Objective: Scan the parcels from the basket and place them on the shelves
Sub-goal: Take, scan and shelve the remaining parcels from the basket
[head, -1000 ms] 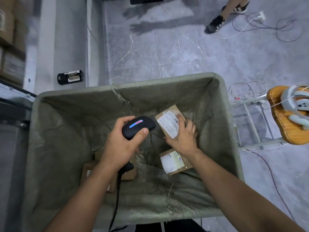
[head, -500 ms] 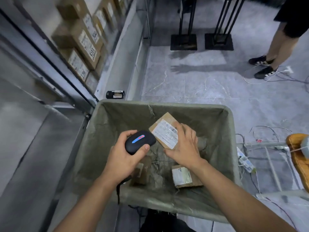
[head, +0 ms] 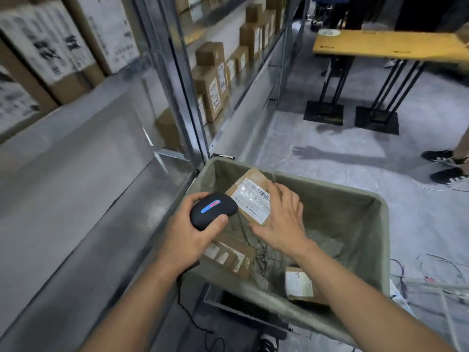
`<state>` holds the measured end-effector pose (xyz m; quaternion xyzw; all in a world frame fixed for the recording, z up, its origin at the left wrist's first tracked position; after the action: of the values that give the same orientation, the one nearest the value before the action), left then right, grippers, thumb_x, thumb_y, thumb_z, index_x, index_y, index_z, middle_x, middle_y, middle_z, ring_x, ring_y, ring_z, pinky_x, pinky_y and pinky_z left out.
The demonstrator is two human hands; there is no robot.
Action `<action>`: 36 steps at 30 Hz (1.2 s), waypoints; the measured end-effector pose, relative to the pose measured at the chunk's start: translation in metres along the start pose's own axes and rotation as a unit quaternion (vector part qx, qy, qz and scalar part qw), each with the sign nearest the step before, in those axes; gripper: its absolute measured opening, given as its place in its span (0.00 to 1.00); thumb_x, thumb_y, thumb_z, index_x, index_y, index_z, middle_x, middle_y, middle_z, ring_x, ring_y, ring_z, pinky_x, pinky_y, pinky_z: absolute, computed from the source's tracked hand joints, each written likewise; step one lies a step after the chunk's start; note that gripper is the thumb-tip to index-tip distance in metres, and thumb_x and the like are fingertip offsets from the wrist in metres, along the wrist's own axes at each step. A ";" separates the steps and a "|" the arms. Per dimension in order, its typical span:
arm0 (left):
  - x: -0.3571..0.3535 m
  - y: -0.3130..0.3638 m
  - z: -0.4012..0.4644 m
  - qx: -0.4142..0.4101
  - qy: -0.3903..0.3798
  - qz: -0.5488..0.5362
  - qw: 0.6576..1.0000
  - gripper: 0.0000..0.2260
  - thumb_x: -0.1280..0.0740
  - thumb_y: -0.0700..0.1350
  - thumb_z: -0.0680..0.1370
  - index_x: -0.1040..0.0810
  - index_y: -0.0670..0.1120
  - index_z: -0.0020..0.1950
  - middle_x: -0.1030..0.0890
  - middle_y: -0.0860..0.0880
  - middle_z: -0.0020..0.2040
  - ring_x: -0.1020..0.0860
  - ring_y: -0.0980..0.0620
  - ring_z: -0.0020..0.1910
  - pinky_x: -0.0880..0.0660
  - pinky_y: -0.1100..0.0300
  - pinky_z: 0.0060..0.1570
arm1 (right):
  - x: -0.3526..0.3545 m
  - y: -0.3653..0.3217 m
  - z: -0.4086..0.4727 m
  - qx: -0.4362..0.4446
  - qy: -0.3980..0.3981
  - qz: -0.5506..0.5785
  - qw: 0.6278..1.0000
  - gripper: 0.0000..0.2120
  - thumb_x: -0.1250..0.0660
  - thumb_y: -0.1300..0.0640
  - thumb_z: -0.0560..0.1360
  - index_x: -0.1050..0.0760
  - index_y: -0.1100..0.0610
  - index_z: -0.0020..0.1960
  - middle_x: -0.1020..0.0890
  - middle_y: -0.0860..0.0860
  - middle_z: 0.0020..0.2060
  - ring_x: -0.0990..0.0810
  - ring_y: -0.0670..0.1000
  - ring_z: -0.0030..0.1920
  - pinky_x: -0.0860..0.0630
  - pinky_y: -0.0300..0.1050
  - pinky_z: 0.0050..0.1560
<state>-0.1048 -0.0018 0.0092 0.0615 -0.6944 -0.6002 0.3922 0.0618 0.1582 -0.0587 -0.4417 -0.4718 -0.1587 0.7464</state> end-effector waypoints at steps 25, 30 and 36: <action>0.144 -0.005 -0.127 -0.028 0.166 0.011 0.986 0.23 0.20 0.50 0.72 0.25 0.58 0.62 0.18 0.63 0.51 0.19 0.67 0.49 0.27 0.75 0.43 | -0.004 -0.185 -0.045 0.160 0.022 -0.010 0.987 0.55 0.22 0.37 0.62 0.45 0.57 0.79 0.34 0.56 0.72 0.39 0.58 0.70 0.39 0.55 0.71; 0.152 -0.004 -0.149 -0.034 0.158 0.019 0.987 0.24 0.21 0.56 0.70 0.27 0.64 0.61 0.18 0.65 0.52 0.18 0.64 0.49 0.25 0.73 0.44 | -0.002 -0.194 -0.060 0.180 0.015 -0.001 0.984 0.55 0.23 0.37 0.64 0.46 0.57 0.80 0.35 0.56 0.73 0.40 0.57 0.72 0.42 0.54 0.72; 0.153 -0.001 -0.168 -0.031 0.139 0.044 0.989 0.25 0.19 0.53 0.70 0.28 0.63 0.62 0.17 0.63 0.51 0.18 0.64 0.48 0.25 0.73 0.44 | 0.000 -0.195 -0.074 0.190 0.009 0.008 0.982 0.55 0.23 0.36 0.65 0.45 0.58 0.80 0.35 0.57 0.73 0.41 0.57 0.73 0.42 0.55 0.73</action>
<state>-0.1058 -0.2194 0.0754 0.1012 -0.6159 -0.5893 0.5130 -0.0238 -0.0112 0.0283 -0.2947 -0.4832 -0.0641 0.8219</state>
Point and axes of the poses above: each hand's wrist, its own z-axis towards the middle knuckle, its own x-axis out of the back of the hand, y = z × x, the point moved 3 cm from there along z, towards the middle knuckle
